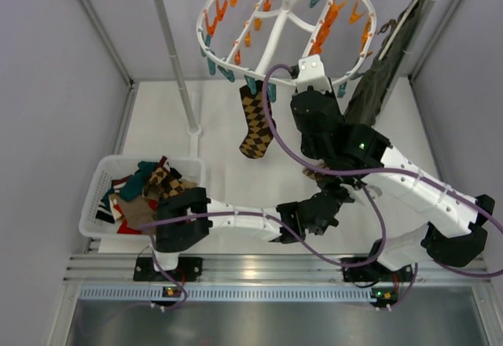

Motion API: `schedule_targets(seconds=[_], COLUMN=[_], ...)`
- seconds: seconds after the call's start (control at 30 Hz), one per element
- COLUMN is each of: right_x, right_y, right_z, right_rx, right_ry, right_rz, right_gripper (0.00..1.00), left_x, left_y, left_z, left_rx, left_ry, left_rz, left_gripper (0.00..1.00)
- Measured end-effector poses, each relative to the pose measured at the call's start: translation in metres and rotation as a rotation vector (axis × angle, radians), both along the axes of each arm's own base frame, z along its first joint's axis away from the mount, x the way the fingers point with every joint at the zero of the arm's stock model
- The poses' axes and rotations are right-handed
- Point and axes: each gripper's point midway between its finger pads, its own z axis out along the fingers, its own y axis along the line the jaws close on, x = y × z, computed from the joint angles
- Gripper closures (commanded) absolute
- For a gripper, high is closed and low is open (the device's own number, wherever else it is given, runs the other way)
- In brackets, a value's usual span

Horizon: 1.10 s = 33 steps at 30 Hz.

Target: Remove the socks clipped to the hanger

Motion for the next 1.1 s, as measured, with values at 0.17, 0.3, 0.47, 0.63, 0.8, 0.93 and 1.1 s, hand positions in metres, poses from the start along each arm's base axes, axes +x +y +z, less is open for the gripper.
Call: schedule_targets(seconds=[0.17, 0.3, 0.47, 0.63, 0.8, 0.93, 1.1], right_x=[0.0, 0.0, -0.002, -0.006, -0.011, -0.02, -0.043], right_y=[0.003, 0.01, 0.019, 0.031, 0.04, 0.041, 0.039], right_z=[-0.002, -0.003, -0.002, -0.003, -0.004, -0.003, -0.015], right_rx=[0.039, 0.084, 0.144, 0.196, 0.232, 0.276, 0.335], right_ry=[0.016, 0.03, 0.053, 0.076, 0.095, 0.106, 0.146], right_rz=[0.036, 0.087, 0.163, 0.233, 0.291, 0.348, 0.46], right_gripper=[0.98, 0.9, 0.7, 0.31, 0.18, 0.01, 0.01], left_x=[0.006, 0.007, 0.004, 0.002, 0.003, 0.004, 0.009], left_y=[0.028, 0.048, 0.075, 0.113, 0.168, 0.209, 0.257], left_z=[-0.006, -0.016, -0.026, -0.032, -0.045, -0.035, -0.016], left_rx=[-0.058, -0.099, -0.156, -0.219, -0.253, -0.289, -0.322], left_ry=[0.063, 0.114, 0.172, 0.212, 0.228, 0.221, 0.22], left_rz=[0.019, 0.04, 0.074, 0.154, 0.295, 0.422, 0.556], left_gripper=[1.0, 1.0, 1.0, 1.0, 1.0, 1.0, 1.0])
